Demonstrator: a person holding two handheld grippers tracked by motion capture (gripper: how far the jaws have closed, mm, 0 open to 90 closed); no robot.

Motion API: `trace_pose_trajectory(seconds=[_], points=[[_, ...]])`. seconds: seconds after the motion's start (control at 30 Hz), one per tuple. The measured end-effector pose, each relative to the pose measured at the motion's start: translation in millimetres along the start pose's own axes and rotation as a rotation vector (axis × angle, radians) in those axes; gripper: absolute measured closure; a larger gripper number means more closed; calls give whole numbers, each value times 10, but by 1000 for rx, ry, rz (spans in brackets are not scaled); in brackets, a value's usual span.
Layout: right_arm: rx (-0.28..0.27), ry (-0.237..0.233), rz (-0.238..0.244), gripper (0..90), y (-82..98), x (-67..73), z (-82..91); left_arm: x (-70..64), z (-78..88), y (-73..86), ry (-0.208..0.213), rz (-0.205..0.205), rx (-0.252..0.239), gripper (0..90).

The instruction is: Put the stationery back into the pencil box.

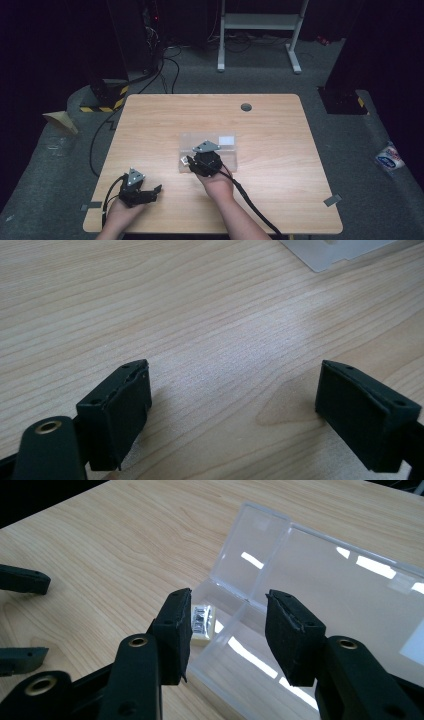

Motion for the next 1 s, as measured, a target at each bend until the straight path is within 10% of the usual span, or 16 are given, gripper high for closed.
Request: trace_pose_trajectory(seconds=[1.0], points=[[-20, 72, -115, 485, 663, -639, 441, 0, 2, 2, -1, -2, -1, 151]])
Point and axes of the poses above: each handheld gripper's, and its own axes: z roughly backward along the jaws, y roughly out of its underside, x roughly to its left, the point moved 9 cm from there along -z, roughly forward along the jaws, and after that the axes turned 10 degrees about x, right-handed, at the moved point
